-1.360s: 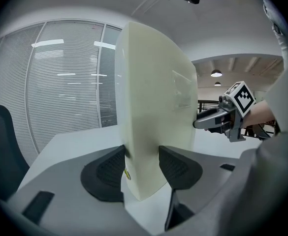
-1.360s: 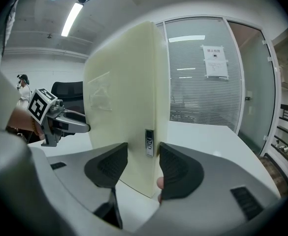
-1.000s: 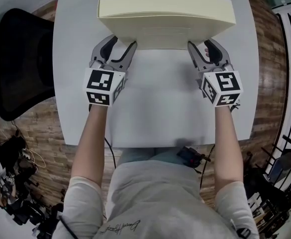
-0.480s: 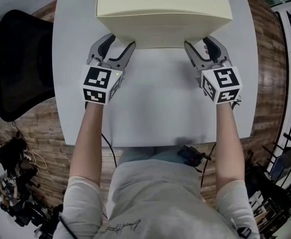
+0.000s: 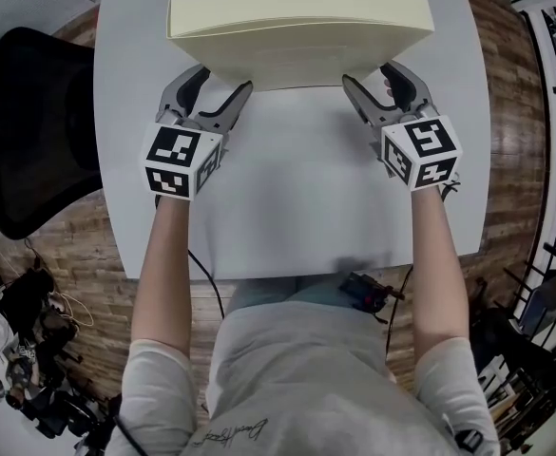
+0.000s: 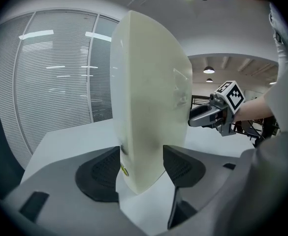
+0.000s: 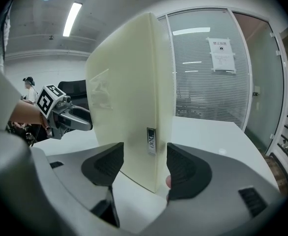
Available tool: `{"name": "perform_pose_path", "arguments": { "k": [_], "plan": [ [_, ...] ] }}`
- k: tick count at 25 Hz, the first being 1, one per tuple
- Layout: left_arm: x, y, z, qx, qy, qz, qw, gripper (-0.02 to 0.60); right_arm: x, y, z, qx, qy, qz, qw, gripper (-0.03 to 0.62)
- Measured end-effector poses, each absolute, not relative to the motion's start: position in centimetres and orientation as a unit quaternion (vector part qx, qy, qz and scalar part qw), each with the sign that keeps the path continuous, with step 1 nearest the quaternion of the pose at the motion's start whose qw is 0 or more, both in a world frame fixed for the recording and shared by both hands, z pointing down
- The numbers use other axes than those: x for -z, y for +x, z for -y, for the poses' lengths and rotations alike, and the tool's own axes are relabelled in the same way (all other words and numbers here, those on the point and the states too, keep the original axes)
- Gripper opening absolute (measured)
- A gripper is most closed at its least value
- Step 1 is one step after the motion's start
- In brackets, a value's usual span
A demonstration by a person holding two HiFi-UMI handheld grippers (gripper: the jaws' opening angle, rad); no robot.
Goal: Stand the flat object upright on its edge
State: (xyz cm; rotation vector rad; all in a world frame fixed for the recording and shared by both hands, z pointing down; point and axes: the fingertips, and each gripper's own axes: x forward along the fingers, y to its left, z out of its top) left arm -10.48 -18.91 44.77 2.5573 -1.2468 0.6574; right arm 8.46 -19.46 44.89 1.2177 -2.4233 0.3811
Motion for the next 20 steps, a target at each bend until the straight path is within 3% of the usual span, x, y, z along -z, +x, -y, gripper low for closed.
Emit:
{"name": "perform_pose_path", "arguments": {
  "k": [20],
  "plan": [
    [-45.0,-11.3,18.0,-0.225,0.865,0.431,0.124,0.282,-45.7,9.2,18.1,-0.150,0.440,0.860,0.211,0.272]
  ]
}}
